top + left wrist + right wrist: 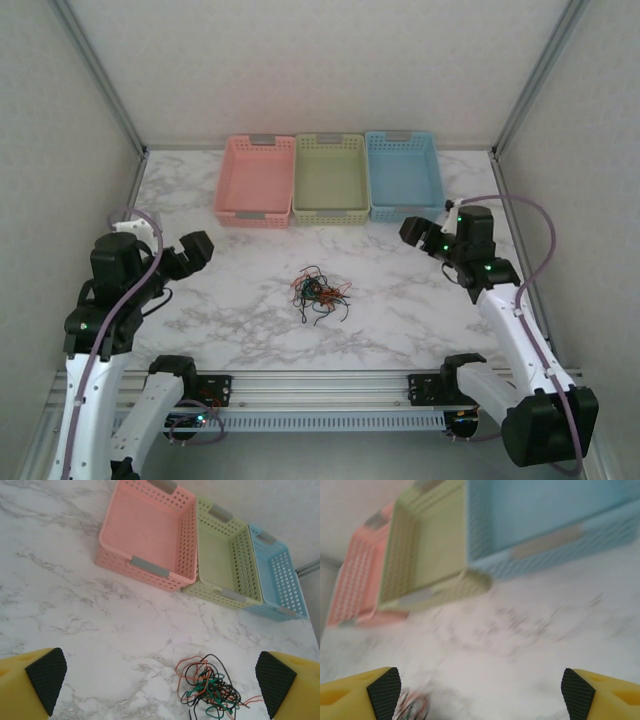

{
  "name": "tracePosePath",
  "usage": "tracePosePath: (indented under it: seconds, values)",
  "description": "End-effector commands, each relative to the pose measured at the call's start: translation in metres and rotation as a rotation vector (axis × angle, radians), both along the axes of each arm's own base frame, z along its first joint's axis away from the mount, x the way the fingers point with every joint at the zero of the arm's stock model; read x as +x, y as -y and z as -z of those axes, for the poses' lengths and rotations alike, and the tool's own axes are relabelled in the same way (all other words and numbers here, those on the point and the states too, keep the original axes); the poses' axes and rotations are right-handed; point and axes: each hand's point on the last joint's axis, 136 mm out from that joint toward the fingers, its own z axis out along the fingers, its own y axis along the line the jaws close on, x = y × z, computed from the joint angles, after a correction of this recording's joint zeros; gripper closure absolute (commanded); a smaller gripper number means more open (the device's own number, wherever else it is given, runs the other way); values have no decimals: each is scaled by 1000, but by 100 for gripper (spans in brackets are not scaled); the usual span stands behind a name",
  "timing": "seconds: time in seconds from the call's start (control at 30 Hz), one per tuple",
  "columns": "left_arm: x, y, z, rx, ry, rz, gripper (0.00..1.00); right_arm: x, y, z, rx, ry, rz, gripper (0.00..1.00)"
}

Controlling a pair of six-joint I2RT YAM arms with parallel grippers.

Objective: Untangle the cables

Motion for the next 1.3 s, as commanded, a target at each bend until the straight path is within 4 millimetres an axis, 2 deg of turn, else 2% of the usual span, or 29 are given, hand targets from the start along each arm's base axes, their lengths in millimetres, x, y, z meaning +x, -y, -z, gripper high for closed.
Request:
tracePosePath:
  seconds: [0.0, 0.1, 0.17, 0.23, 0.3, 0.37, 0.47, 0.63, 0.73, 0.83, 0.97, 1.1, 1.27]
  values:
    - [-9, 10, 12, 12, -38, 80, 0, -44, -37, 8, 105, -165, -137, 16]
    - [-8, 9, 24, 9, -47, 69, 0, -68, -63, 24, 179, -257, -207, 18]
    - [-11, 5, 18, 14, -17, 47, 1, -82, -76, 40, 191, -362, -214, 27]
    - [-15, 3, 14, 9, 21, 40, 0, -106, -102, 45, 209, -456, -294, 34]
    - [-17, 9, 20, 5, 12, 60, 0, -123, -106, 55, 84, -462, -324, 34]
    - [-17, 12, 23, 10, 2, 73, 0, -127, -103, 65, 15, -455, -318, 33]
    - [-15, 8, 26, 19, -10, 50, 0, -122, -106, 77, 28, -458, -285, 33]
    - [-12, 7, 30, 23, -24, 39, 0, -109, -119, 97, 42, -495, -189, 42]
    - [-10, 6, 33, 25, -36, 36, 0, -91, -125, 89, 43, -451, -131, 43]
    - [-11, 4, 32, 30, -33, 27, 0, -82, -135, 79, 32, -407, -126, 44]
    - [-11, 3, 32, 30, -29, 23, 0, -69, -136, 73, -104, -375, -173, 45]
    - [-10, 4, 34, 28, -38, 24, 0, -60, -140, 63, -178, -345, -225, 49]
    - [-10, 2, 32, 32, -31, 14, 0, -57, -144, 61, -224, -337, -266, 52]
